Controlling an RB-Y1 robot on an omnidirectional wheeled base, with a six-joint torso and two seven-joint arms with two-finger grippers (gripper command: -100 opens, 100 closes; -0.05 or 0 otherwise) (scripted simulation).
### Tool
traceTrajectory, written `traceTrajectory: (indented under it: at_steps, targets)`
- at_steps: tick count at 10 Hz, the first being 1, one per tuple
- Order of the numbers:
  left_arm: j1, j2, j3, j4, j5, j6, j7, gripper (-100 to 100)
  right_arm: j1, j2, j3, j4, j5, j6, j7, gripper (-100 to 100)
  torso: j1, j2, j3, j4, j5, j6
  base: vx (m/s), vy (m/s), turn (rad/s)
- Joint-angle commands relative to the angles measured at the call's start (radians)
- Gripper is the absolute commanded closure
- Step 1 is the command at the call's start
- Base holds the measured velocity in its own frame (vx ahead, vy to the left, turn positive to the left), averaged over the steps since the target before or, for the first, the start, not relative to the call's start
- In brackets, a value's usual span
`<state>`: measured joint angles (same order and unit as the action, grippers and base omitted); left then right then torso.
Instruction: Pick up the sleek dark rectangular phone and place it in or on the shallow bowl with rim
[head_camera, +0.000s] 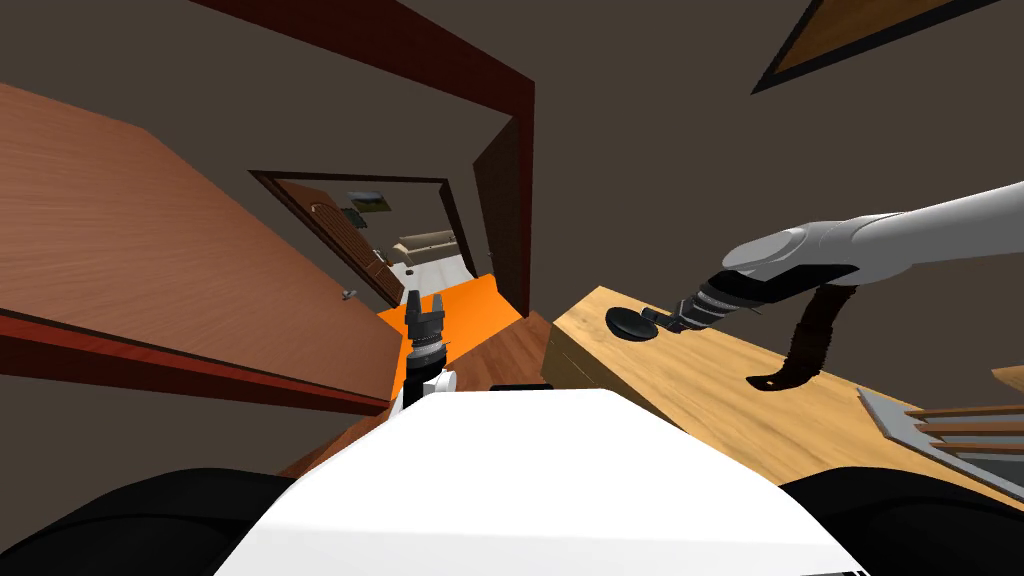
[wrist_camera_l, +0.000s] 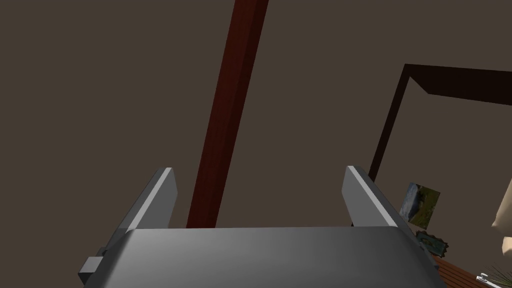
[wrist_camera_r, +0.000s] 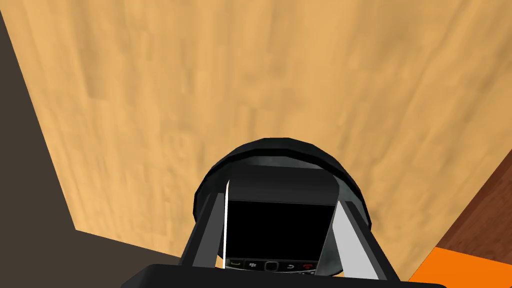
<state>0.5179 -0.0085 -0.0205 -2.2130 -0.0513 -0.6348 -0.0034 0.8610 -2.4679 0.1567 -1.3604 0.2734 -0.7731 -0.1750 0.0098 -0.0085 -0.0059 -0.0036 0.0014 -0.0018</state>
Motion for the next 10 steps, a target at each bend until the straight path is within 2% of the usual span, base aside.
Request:
traceTrajectory:
  at_steps: [1, 4, 5, 6, 10]
  targets:
    - [0.000, 0.000, 0.000, 0.000, 0.000, 0.000, 0.000, 0, -0.010, 0.005, 0.000, 0.012, 0.007, -0.048, -0.005, 100, 0.000, 0.000, 0.000, 0.000, 0.000, 0.000, 0.097, 0.033, 0.113]
    - [0.000, 0.000, 0.000, 0.000, 0.000, 0.000, 0.000, 0, -0.030, 0.011, 0.008, 0.021, 0.021, -0.109, -0.014, 100, -0.002, 0.003, 0.002, 0.001, -0.001, 0.002, 0.071, 0.028, 0.113]
    - [0.000, 0.000, 0.000, 0.000, 0.000, 0.000, 0.000, 0, -0.030, 0.008, 0.008, 0.017, 0.018, -0.094, -0.012, 100, -0.002, 0.003, 0.002, 0.001, 0.000, 0.002, 0.037, 0.016, 0.026]
    - [0.000, 0.000, 0.000, 0.000, 0.000, 0.000, 0.000, 0, -0.032, 0.008, 0.009, 0.016, 0.018, -0.099, -0.013, -100, -0.003, 0.005, 0.003, 0.001, -0.001, 0.003, 0.007, 0.004, 0.000]
    - [0.000, 0.000, 0.000, 0.000, 0.000, 0.000, 0.000, 0, -0.032, 0.008, 0.008, 0.016, 0.018, -0.098, -0.013, -100, -0.005, 0.010, 0.006, 0.003, -0.001, 0.003, 0.000, 0.000, 0.000]
